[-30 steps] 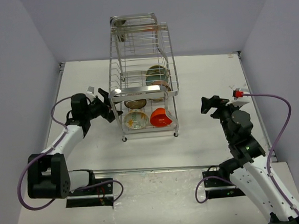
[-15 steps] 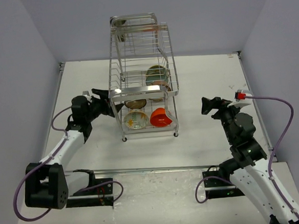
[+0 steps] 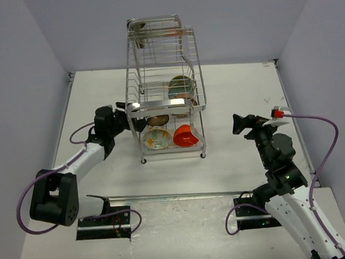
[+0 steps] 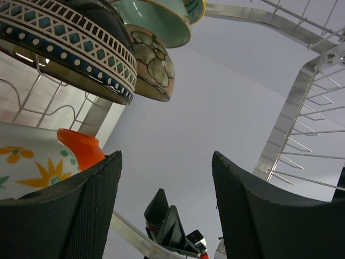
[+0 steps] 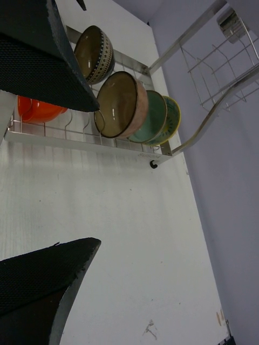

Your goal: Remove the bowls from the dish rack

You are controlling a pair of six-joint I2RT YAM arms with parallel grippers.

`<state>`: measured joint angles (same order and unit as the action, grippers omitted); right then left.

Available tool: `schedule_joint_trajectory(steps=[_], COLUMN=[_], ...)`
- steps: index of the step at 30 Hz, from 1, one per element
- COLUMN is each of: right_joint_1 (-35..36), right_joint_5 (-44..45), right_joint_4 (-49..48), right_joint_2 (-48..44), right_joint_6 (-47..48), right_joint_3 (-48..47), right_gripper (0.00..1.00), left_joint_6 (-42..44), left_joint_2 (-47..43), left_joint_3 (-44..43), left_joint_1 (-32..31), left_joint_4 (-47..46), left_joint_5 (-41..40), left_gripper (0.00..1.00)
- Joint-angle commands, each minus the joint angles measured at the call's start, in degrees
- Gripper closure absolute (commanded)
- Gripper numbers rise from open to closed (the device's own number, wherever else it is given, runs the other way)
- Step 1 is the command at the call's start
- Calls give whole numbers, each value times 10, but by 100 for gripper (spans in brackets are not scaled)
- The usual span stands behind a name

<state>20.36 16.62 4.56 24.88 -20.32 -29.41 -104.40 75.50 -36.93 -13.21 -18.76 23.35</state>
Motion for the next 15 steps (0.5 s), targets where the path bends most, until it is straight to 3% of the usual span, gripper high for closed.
schedule_joint_trajectory(steps=[1,15], right_joint_1=[2,2], right_joint_5=[-19,-15], right_joint_4=[-31,-41], right_joint_2=[-16,-26], right_joint_6=[15,19], right_joint_3=[8,18], right_gripper=[1,1], left_joint_6=[9,40], left_joint_2=[15,56], left_joint_3=[-36,-63], left_joint_1=[-2,-4], left_joint_4=[-3,50], left_joint_5=[-25,-65], left_gripper=[31,35])
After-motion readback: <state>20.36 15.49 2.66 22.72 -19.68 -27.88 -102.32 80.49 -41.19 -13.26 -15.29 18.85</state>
